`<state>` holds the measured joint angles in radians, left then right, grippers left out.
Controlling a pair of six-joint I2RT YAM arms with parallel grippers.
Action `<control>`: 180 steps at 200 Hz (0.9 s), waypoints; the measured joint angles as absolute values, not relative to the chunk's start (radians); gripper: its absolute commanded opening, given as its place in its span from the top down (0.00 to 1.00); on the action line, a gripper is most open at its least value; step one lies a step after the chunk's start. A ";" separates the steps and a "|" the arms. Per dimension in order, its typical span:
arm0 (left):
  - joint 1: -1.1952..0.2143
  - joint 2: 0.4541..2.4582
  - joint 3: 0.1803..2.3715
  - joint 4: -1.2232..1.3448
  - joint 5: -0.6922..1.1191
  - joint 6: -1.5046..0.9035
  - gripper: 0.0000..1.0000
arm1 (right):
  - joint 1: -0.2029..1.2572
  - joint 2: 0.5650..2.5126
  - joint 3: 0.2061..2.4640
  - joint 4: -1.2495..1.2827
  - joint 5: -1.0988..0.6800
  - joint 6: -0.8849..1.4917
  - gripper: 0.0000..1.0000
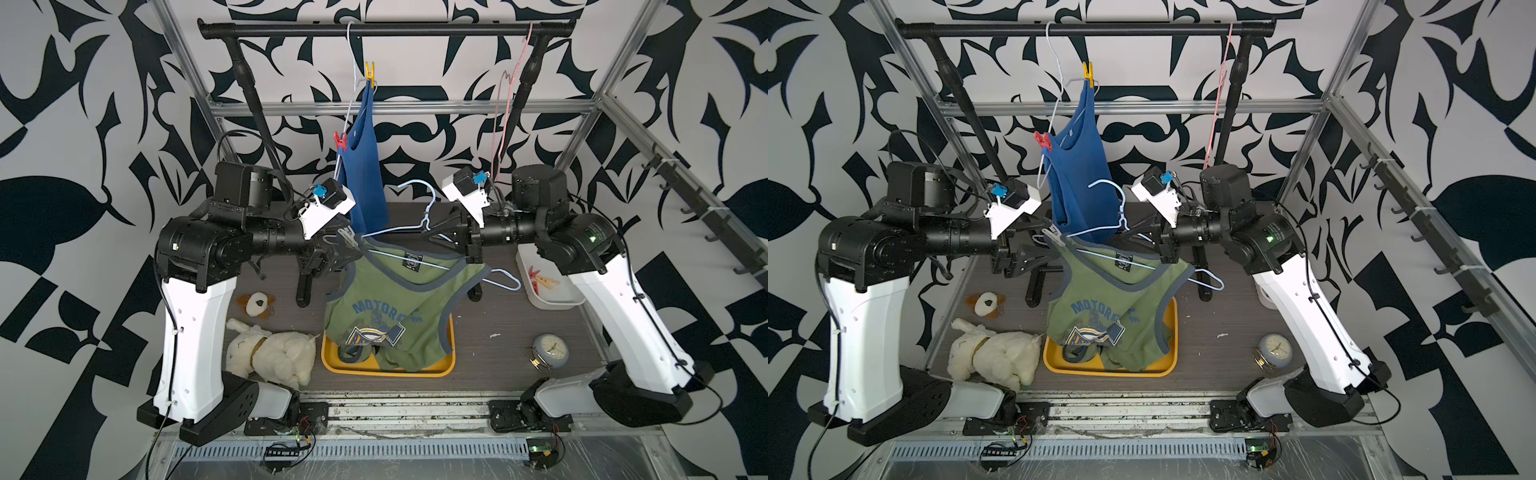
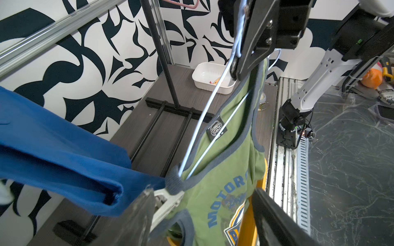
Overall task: Remove the clothespins securing tank tops to the hanger
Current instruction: Remove the clothespin from the hanger.
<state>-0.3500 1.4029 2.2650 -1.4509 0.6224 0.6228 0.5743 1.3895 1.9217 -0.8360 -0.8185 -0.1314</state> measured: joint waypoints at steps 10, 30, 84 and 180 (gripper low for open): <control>-0.350 1.403 2.270 -1.453 0.612 0.629 0.19 | 0.570 1.384 1.922 -0.854 -0.821 -0.142 1.00; -0.350 1.421 2.303 -1.462 0.595 0.646 0.16 | 0.563 1.375 1.922 -0.896 -0.821 -0.167 1.00; -0.350 1.488 2.397 -1.514 0.605 0.717 0.16 | 0.558 1.372 1.957 -1.000 -0.809 -0.219 1.00; -0.350 1.500 2.373 -1.598 0.733 0.855 0.10 | 0.558 1.347 2.014 -1.075 -0.791 -0.280 1.00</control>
